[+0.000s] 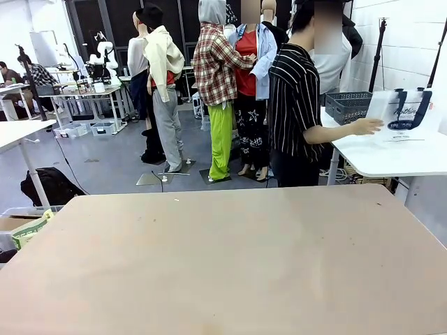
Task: Transfer purchased items from the store into the shopping bag.
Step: Open the Reusable shopping bag in the center of the table.
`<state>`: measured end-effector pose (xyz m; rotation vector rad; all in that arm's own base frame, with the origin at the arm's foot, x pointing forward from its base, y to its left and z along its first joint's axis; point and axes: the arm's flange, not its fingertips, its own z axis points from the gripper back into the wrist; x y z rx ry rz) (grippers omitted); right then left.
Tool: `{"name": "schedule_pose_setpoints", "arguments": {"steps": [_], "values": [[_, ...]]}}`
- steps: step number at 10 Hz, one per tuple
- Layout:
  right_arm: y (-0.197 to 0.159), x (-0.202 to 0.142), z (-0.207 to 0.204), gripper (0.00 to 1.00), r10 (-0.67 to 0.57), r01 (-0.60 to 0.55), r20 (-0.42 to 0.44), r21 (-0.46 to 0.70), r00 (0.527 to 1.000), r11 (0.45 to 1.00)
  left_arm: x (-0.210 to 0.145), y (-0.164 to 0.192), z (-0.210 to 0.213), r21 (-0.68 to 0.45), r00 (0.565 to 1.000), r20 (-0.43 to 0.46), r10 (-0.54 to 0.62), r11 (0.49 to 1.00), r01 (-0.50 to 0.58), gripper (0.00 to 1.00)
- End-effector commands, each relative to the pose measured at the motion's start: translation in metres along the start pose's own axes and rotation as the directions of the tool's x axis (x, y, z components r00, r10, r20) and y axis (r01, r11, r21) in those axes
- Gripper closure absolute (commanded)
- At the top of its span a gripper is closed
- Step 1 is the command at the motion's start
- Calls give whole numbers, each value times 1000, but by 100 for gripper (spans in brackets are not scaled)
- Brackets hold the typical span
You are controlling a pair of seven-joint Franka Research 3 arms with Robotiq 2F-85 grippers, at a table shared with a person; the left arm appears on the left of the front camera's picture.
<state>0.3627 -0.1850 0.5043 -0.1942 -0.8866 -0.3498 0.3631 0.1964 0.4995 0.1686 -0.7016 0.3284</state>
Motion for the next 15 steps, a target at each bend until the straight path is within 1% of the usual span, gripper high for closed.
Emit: {"name": "schedule_pose_setpoints", "arguments": {"steps": [1, 15], "values": [[2, -1, 0, 0, 16, -16, -12, -18, 1000, 1000, 0, 0, 0, -1, 1000, 0, 3, 1000, -3, 0], [2, -1, 0, 0, 16, -16, -12, -18, 1000, 1000, 0, 0, 0, -1, 1000, 0, 3, 1000, -3, 0]]}}
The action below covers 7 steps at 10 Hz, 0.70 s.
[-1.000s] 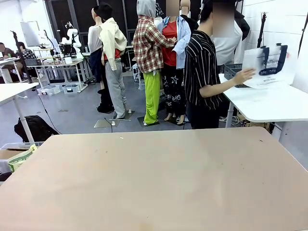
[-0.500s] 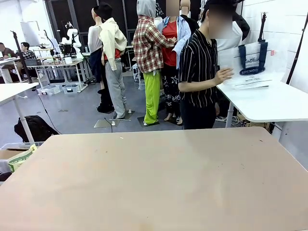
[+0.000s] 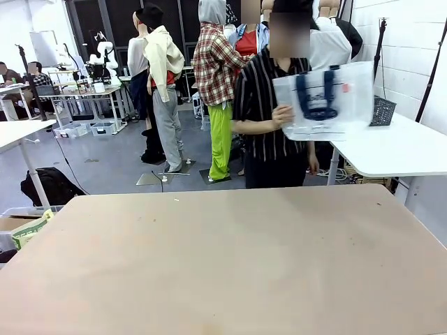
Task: Transfer purchased items from the store into the shopping bag.
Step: Open the Reusable shopping bag in the center of the table.
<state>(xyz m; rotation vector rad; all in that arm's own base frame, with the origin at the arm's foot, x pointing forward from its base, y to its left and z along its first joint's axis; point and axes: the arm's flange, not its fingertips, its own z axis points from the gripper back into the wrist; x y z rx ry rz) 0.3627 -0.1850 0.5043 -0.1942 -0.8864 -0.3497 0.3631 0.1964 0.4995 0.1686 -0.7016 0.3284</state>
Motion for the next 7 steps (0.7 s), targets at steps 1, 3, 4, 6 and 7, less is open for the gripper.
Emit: {"name": "schedule_pose_setpoints", "arguments": {"steps": [1, 3, 4, 6, 7], "values": [[2, -1, 0, 0, 16, -16, -12, -18, 1000, 1000, 0, 0, 0, -1, 1000, 0, 3, 1000, -3, 0], [2, -1, 0, 0, 16, -16, -12, -18, 1000, 1000, 0, 0, 0, -1, 1000, 0, 3, 1000, -3, 0], [2, -1, 0, 0, 16, -16, -12, -18, 1000, 1000, 0, 0, 0, -1, 1000, 0, 3, 1000, -3, 0], [2, -1, 0, 0, 16, -16, -12, -18, 1000, 1000, 0, 0, 0, -1, 1000, 0, 3, 1000, -3, 0], [2, -1, 0, 0, 16, -16, -12, -18, 1000, 1000, 0, 0, 0, -1, 1000, 0, 3, 1000, -3, 0]]}}
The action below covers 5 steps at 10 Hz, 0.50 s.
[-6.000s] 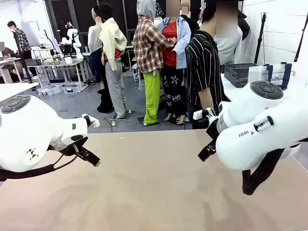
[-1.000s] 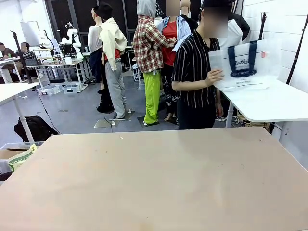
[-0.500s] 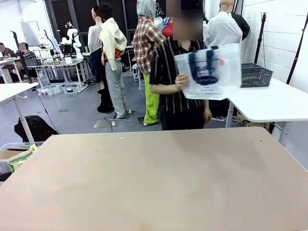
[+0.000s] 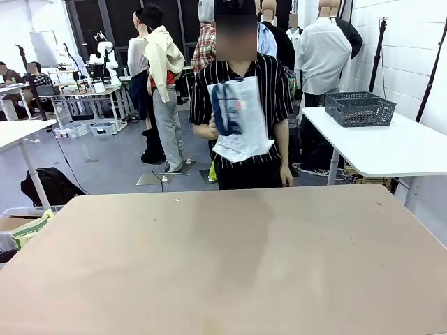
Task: Transfer purchased items from the store into the shopping bag.
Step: Open the Reusable shopping bag in the center of the table.
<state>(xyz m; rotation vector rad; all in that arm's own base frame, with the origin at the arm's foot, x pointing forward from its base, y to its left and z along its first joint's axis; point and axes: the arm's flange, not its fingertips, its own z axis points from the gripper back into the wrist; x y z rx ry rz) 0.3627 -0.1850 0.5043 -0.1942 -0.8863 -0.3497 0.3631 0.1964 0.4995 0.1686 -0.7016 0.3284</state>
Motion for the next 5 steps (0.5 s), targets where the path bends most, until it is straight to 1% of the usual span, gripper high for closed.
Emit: {"name": "schedule_pose_setpoints", "arguments": {"steps": [1, 5], "values": [[2, -1, 0, 0, 16, -16, -12, -18, 1000, 1000, 0, 0, 0, -1, 1000, 0, 3, 1000, -3, 0], [2, -1, 0, 0, 16, -16, -12, -18, 1000, 1000, 0, 0, 0, -1, 1000, 0, 3, 1000, -3, 0]]}}
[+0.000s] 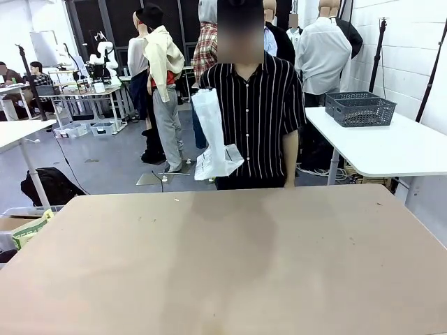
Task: Transfer purchased items from the store into the shopping bag.
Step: Open the Reusable shopping bag in the center of the table.
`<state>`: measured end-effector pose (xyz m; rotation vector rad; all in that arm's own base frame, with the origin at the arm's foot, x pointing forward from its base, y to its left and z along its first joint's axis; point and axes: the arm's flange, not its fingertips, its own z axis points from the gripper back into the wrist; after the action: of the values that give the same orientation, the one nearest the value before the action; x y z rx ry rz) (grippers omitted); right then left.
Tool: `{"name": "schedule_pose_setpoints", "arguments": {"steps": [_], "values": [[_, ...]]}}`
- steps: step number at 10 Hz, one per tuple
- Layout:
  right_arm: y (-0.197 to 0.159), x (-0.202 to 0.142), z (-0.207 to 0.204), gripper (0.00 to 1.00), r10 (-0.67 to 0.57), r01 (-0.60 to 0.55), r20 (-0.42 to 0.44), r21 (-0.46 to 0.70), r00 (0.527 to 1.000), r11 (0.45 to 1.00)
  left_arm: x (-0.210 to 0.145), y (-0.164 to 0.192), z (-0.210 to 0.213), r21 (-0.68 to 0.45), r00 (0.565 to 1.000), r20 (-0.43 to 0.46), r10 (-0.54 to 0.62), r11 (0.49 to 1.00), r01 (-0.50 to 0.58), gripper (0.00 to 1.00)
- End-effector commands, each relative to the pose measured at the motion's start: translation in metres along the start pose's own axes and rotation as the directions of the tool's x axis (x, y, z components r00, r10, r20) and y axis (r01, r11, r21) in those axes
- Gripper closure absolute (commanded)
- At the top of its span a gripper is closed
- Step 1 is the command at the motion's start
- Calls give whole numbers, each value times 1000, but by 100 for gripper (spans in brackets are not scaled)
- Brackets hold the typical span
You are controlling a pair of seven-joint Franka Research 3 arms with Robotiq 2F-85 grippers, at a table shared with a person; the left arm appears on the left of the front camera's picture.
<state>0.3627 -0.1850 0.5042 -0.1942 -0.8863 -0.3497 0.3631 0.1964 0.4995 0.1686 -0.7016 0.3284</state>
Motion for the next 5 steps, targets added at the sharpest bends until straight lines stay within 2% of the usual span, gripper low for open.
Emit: {"name": "schedule_pose_setpoints", "arguments": {"steps": [1, 5], "values": [[2, -1, 0, 0, 16, -16, -12, -18, 1000, 1000, 0, 0, 0, -1, 1000, 0, 3, 1000, -3, 0], [2, -1, 0, 0, 16, -16, -12, -18, 1000, 1000, 0, 0, 0, -1, 1000, 0, 3, 1000, -3, 0]]}}
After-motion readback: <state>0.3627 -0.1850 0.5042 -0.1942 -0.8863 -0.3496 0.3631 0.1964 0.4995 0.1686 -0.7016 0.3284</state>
